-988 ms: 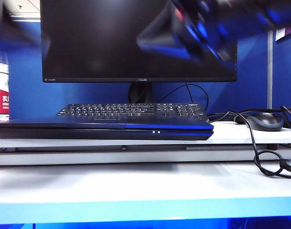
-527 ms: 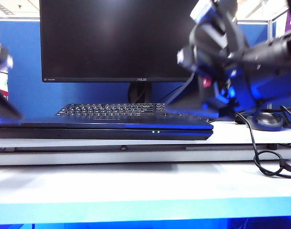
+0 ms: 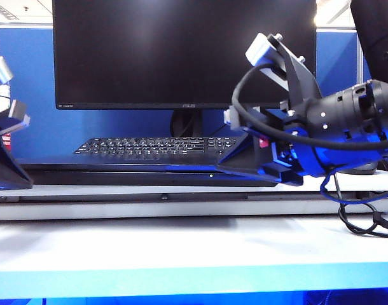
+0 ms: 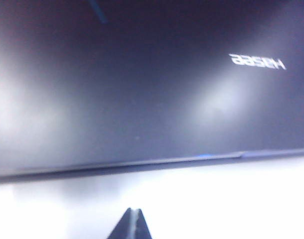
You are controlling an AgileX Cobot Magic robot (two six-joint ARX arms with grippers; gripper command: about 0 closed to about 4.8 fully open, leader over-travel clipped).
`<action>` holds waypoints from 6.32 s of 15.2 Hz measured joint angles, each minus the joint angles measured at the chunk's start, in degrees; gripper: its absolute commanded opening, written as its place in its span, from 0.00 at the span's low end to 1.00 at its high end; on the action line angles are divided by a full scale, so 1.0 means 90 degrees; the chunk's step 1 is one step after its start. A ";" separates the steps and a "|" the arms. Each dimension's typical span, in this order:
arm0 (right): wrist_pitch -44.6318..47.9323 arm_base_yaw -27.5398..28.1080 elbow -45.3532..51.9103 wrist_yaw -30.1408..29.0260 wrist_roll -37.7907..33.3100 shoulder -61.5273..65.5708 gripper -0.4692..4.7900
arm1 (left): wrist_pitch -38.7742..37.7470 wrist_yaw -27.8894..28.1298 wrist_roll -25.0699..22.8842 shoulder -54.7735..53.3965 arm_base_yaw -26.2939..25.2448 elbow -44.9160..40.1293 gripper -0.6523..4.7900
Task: Open the lid of the black laptop.
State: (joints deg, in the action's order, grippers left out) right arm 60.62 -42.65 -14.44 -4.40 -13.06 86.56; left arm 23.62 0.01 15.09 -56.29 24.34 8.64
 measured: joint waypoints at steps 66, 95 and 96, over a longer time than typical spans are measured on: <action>-0.0867 0.0432 -0.0386 -0.0163 0.0151 0.0005 0.08 | 0.0993 -0.0954 -0.0777 -0.0821 -0.0355 0.0255 0.11; -0.0338 0.0466 -0.1056 0.0012 0.0243 0.0024 0.08 | 0.0631 -0.0573 -0.1413 -0.0838 -0.0379 0.1309 0.11; -0.0223 0.0469 -0.1056 0.0015 0.0243 0.0024 0.08 | 0.0585 -0.0573 -0.1416 -0.0838 -0.0379 0.1355 0.11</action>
State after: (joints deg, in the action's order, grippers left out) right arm 58.61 -38.44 -23.94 -4.27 -10.87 86.78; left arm 28.88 -5.15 2.35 -63.83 20.93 20.84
